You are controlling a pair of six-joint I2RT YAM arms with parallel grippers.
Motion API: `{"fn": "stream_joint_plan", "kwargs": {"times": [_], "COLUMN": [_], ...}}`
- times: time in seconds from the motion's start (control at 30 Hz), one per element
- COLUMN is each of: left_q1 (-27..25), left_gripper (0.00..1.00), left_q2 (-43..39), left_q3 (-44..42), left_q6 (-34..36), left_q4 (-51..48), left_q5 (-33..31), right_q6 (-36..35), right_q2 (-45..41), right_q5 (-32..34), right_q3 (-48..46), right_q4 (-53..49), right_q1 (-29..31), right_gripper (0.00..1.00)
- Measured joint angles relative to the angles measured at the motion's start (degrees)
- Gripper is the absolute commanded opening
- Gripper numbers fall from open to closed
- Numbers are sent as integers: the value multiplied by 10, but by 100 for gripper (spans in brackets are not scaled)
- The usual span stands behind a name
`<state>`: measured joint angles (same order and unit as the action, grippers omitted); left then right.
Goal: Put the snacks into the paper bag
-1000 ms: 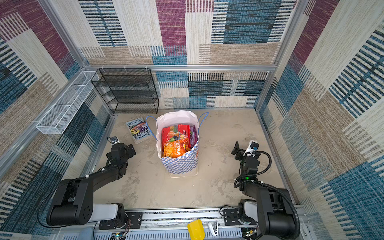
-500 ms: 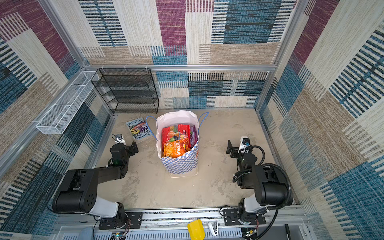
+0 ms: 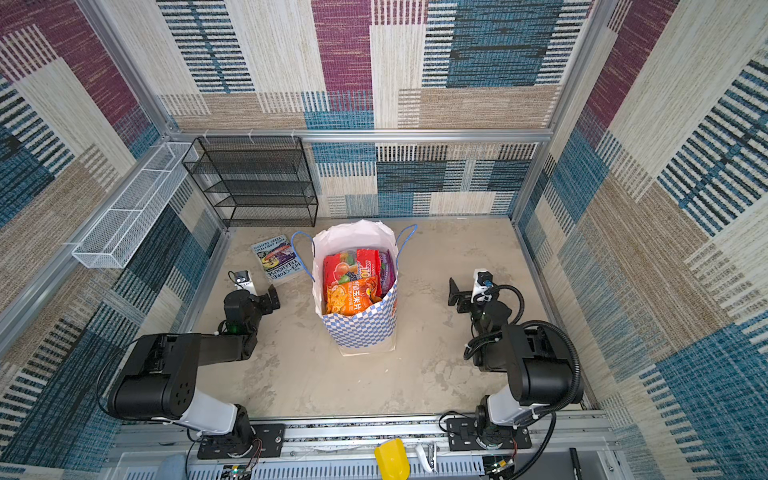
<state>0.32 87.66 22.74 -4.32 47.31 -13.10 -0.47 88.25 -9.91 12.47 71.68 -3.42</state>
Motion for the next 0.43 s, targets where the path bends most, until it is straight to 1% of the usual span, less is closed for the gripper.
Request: {"fn": "stream_joint_plan", "kwargs": {"times": [0.2,0.43], "left_q1": [-2,-1], "left_gripper": [100,99], "left_q2": [2,9], "left_q3": [1,12], "left_q6": [10,12], "left_q4": [0,-2], "left_q5": [13,14], "right_q6": [-7,-11], "right_q2": [-1,-2], "right_q5": [1,10], "right_q3": [-1,-1], "right_q4": [0,0], "right_q1": [6,9], "right_gripper": [100,100]}}
